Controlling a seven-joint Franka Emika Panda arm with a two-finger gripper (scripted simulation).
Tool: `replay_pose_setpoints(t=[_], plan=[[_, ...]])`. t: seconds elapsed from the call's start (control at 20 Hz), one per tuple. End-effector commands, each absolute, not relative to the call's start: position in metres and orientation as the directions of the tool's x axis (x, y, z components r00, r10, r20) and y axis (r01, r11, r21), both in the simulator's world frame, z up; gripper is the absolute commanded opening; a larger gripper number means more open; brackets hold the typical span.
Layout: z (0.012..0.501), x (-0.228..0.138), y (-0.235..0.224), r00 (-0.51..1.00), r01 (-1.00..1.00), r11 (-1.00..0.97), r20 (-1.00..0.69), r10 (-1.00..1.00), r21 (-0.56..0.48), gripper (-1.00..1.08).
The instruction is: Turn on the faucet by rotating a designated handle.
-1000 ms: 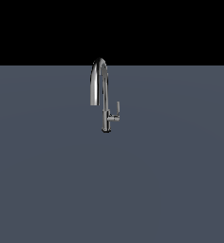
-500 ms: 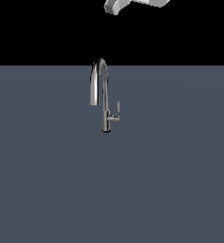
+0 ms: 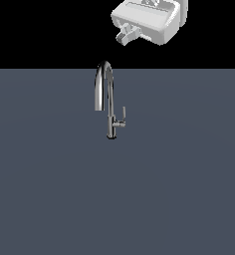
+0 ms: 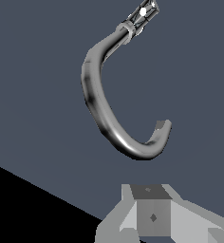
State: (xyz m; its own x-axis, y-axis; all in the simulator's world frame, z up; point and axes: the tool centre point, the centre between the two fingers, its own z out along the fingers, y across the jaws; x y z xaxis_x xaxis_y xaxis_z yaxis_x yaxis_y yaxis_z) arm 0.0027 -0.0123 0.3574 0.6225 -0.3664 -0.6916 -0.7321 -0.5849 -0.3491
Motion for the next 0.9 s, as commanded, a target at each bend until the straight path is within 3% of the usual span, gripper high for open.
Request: replay_pose_setpoints(t=[0.0,0.85], plan=[[0.344,0.016,-0.016,0.579,-0.771,-0.535,-0.731,-0.360,-0.347,-1.00],[0.221,0.094,-0.036,0.220,-0.973,-0.119,-0.955,-0.198,-0.200,-1.00]])
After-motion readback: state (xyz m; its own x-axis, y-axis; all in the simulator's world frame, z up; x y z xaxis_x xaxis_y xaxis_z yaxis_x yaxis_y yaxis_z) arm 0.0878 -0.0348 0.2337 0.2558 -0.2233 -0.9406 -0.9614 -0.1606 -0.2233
